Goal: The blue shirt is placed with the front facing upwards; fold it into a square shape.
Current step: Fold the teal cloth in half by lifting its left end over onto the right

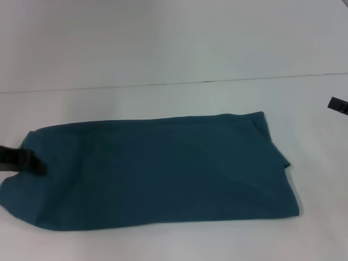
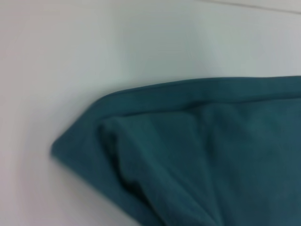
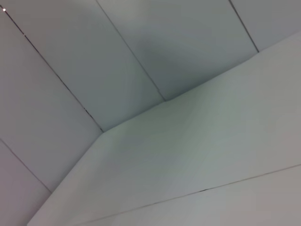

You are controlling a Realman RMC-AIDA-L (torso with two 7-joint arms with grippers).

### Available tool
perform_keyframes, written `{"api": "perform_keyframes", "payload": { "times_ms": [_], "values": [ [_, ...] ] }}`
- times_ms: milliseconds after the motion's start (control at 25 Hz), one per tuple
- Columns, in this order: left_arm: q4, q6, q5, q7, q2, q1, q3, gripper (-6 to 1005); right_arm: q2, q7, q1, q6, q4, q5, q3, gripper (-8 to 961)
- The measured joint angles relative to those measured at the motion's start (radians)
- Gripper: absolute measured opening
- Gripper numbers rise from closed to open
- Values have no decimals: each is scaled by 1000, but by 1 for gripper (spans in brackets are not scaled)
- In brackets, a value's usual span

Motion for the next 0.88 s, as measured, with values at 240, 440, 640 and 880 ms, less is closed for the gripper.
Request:
{"api": "perform_keyframes", "payload": {
  "times_ms": [240,440,640,880],
  "values": [
    [-16,98,-158,16,-4,-13,0,82,0,-1,8,-5,-1,-2,-3,916],
    [-65,182,-361,21,-15,-20,6,82,0,-11,17,-9,2,-6,-4,916],
    [-88,223,-535,23,-48,-19,10,81,-1,-20,29,-9,6,-6,-6,916],
    [-90,222,-624,37,-96,-46,13,81,-1,-26,46,-14,8,-7,-10,917]
  ]
}}
